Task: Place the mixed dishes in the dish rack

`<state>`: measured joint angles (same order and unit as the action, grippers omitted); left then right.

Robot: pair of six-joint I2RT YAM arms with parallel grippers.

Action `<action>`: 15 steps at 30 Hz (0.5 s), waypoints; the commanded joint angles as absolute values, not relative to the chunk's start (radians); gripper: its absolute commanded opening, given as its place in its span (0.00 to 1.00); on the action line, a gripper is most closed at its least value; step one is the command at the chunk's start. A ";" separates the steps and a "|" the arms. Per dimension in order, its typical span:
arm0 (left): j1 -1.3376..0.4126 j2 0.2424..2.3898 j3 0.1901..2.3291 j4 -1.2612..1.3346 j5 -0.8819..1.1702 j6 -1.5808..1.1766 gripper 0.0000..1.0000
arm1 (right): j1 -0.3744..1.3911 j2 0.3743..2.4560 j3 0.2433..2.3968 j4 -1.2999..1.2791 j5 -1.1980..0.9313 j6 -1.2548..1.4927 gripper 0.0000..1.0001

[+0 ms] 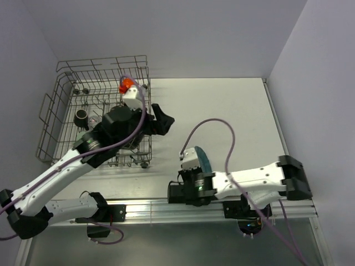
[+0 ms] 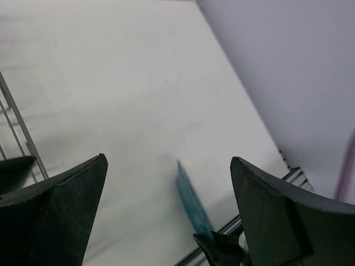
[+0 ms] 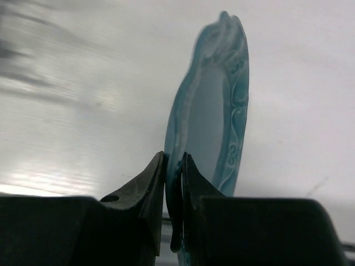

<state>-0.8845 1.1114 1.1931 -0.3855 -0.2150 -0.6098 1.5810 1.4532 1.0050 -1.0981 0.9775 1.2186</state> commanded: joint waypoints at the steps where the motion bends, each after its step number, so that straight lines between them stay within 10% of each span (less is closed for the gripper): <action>1: -0.873 1.055 1.264 -0.434 -0.213 -0.500 0.99 | 1.507 1.295 1.023 -0.797 0.935 0.889 0.00; 15: -0.773 1.167 1.537 -0.469 -0.085 -0.268 0.99 | 1.149 1.075 1.172 -0.710 0.541 0.470 0.00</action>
<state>-0.8185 1.1313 1.4685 -0.4782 -0.1505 -0.3496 1.1870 1.1458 1.1072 -0.7952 0.6147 0.6033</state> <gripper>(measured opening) 0.992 0.198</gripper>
